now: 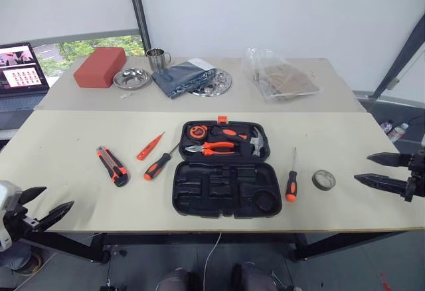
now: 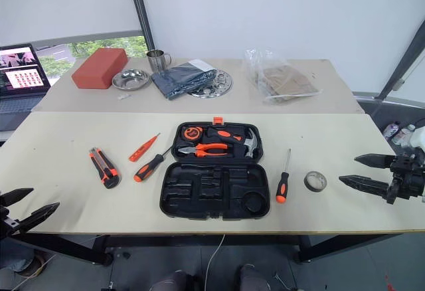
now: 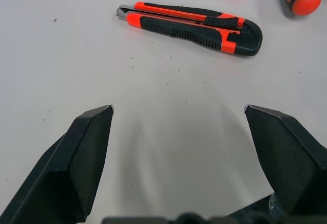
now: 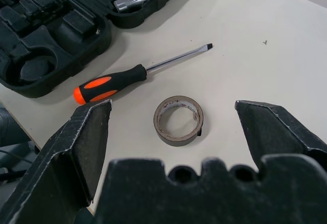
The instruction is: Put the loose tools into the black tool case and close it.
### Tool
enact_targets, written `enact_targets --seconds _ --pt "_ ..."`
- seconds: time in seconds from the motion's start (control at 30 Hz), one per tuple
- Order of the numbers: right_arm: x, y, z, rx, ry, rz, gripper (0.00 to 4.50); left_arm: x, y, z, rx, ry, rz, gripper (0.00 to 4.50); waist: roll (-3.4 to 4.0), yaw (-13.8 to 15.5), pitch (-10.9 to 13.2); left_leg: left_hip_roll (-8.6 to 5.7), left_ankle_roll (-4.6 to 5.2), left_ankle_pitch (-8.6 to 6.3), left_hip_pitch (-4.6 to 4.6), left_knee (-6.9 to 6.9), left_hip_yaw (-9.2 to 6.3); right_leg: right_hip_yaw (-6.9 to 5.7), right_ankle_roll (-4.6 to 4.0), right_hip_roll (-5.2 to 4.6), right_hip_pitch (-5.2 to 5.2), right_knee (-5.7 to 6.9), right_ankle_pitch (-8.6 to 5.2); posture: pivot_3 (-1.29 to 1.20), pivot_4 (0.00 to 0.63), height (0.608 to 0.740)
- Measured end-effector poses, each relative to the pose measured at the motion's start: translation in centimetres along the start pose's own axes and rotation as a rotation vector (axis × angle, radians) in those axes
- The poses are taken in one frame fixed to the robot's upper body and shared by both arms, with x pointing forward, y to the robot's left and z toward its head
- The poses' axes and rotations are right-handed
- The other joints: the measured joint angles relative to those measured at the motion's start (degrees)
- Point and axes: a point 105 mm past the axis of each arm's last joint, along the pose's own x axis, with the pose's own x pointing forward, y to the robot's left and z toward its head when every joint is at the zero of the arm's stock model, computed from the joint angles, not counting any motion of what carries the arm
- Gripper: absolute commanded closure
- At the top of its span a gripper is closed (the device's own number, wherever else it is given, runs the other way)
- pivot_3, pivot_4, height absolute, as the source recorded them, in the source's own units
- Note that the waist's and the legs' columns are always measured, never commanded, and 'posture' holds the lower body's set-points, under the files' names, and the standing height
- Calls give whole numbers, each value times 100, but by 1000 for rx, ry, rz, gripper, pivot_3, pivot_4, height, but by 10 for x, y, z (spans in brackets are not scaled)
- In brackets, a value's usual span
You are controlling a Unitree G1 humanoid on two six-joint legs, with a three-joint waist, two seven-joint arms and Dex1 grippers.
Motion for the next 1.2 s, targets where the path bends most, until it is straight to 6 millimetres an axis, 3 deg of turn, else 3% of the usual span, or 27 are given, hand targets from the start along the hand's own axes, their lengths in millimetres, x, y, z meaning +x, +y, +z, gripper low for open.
enact_targets --seconds 0.17,0.27,0.47,0.63,0.87,0.97,1.0,1.03,1.2 --pt "2 -2 2 -2 -17 -16 0 3 1 1 -30 8 12 103 0 2 0 0 0 0 0 1 0 0 1 0 1 2 0 0 150 736" --pt "7 2 13 -16 -51 -2 0 15 -6 15 -43 -19 -20 103 2 15 2 -2 0 0 -1 3 0 1 3 -2 1 7 1 0 150 736" --pt "32 47 61 -104 -123 167 0 56 -49 53 15 -13 -263 103 4 15 2 -3 -2 1 1 2 1 3 -27 6 2 13 17 0 150 736" --pt "59 91 75 -182 -156 307 0 97 -77 70 54 27 -357 103 2 58 3 -6 -4 3 -2 6 7 6 -25 45 3 13 19 0 150 736" --pt "76 116 87 -233 -213 373 0 144 -104 64 58 143 -420 103 0 94 4 -10 4 8 1 13 24 1 -23 75 2 19 18 0 150 736" --pt "77 117 86 -221 -212 369 0 157 -103 59 61 176 -394 103 -1 96 4 -9 49 33 3 14 25 1 -22 77 4 18 17 0 150 736" --pt "78 117 85 -217 -212 365 0 159 -103 60 63 175 -390 637 -1 104 4 -9 49 33 2 14 25 2 -22 76 3 18 17 0 150 736" --pt "78 117 82 -206 -206 360 0 163 -103 61 63 174 -383 817 -1 112 4 -9 50 33 4 15 25 3 -22 75 4 18 17 0 150 736" --pt "79 117 78 -180 -216 342 0 169 -102 62 61 157 -356 2724 -1 137 4 -9 51 34 6 21 21 8 -22 62 8 20 17 0 150 736"
